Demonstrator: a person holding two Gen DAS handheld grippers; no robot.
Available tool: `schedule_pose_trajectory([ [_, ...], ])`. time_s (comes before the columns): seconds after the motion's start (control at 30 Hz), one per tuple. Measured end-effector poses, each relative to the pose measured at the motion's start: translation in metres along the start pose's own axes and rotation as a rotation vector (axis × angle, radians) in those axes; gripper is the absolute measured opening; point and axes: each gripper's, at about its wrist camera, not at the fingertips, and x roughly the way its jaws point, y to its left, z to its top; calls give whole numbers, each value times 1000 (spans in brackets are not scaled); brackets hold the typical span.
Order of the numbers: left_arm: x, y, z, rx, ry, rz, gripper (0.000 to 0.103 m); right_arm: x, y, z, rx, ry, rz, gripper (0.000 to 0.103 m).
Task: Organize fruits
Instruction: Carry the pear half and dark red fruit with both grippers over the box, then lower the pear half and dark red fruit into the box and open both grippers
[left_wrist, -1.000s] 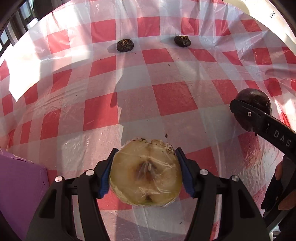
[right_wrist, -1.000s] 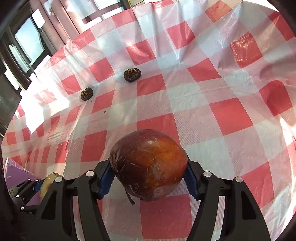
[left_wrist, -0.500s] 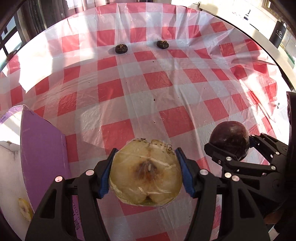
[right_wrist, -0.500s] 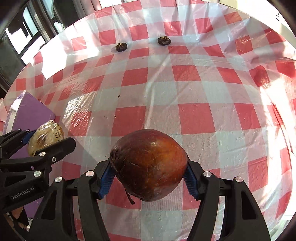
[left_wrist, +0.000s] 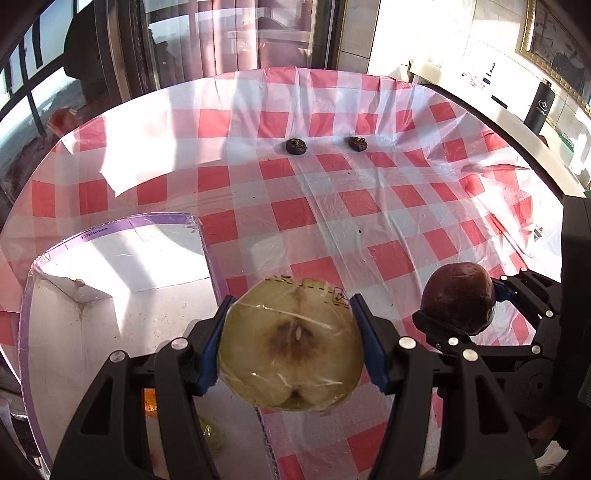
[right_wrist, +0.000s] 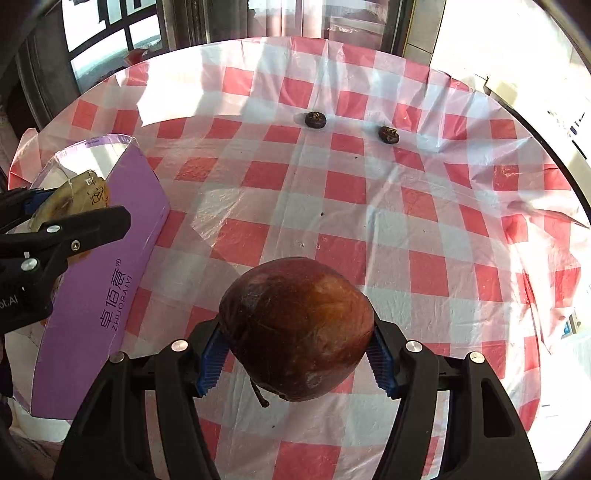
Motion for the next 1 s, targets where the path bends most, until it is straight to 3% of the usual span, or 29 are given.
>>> schedule_pose_trajectory([
  [0.3, -17, 61, -25, -59, -10, 32, 62, -14, 54, 17, -79, -38, 2, 64],
  [0.67, -32, 132, -58, -165, 3, 93, 62, -20, 139, 35, -251, -70, 71, 64],
  [1.0, -39, 174, -85, -246, 28, 131, 62, -12, 187, 42, -367, -64, 109, 64],
])
